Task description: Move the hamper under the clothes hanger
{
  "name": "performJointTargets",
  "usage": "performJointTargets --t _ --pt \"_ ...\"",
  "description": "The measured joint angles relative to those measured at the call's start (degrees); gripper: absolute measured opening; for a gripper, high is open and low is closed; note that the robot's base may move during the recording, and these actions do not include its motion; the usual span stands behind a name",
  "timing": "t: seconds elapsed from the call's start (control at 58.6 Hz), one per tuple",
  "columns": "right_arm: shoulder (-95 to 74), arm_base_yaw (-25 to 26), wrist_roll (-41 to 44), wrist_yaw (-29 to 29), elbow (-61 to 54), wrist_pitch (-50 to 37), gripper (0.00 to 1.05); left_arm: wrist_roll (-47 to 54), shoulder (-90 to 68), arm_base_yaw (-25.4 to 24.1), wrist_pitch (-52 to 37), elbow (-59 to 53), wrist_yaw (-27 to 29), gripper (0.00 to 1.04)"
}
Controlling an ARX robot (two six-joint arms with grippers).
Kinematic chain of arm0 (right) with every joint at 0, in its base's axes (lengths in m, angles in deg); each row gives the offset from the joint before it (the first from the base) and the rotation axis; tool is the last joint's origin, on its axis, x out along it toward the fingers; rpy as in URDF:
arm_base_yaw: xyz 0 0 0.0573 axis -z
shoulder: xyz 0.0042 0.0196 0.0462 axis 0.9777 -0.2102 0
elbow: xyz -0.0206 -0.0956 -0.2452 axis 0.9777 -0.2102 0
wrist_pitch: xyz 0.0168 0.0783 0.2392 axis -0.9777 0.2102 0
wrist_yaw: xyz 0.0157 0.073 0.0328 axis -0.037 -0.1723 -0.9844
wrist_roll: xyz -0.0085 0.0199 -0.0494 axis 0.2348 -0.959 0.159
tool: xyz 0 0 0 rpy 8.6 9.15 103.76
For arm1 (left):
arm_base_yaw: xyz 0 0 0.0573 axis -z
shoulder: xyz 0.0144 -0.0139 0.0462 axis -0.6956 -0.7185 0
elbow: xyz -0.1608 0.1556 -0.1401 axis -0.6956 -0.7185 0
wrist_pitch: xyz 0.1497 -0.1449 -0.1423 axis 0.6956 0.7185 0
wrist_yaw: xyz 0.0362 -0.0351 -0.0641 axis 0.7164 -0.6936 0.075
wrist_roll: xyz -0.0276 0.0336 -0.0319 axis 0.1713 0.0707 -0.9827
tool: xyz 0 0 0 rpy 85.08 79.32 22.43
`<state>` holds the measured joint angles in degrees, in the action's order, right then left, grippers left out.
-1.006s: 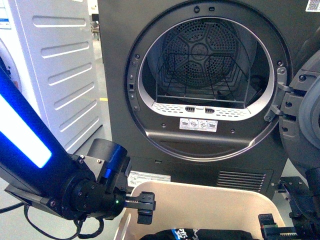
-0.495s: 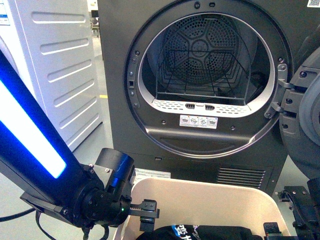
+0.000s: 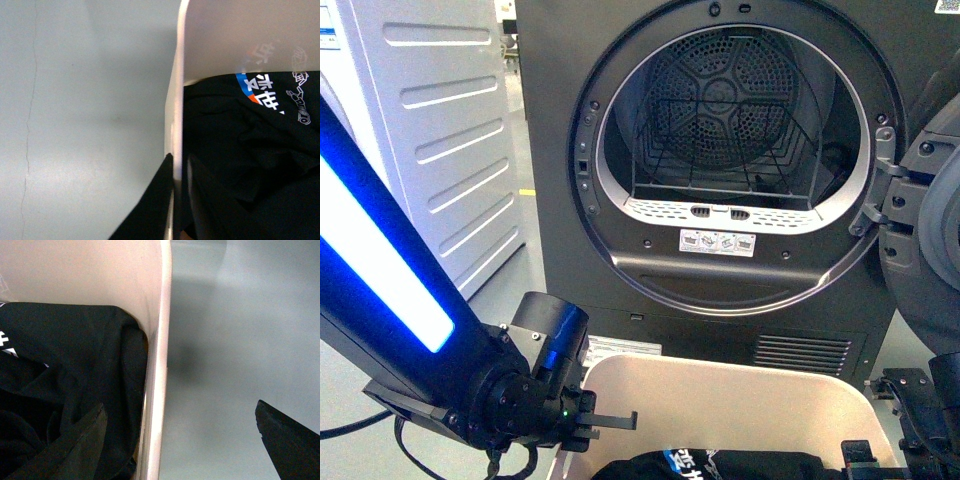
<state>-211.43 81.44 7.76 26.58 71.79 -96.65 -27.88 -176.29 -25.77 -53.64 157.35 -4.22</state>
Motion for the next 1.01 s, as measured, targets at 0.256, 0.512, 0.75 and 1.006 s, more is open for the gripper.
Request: performJointTargets --t 0.256,0.512,0.75,1.006 --pt "0.0 -0.02 -0.02 0.35 0.2 0.09 0.49 -0.15 -0.02 -0.02 -0.09 0.0 -0.15 0.04" --pt "0.0 -0.57 -0.24 0.13 0.5 0.5 0.12 -0.26 -0.02 -0.02 -0.26 0.0 -0.35 0.04" --pt "0.0 -0.59 -1.07 0.44 0.83 0.9 0.02 -0.55 -0.02 -0.02 -0.5 -0.17 -0.81 0.04" --pt "0.7 -0.39 -1.03 0.48 0.72 1.42 0.02 -0.52 1.03 0.02 0.55 -0.81 -0.9 0.04"
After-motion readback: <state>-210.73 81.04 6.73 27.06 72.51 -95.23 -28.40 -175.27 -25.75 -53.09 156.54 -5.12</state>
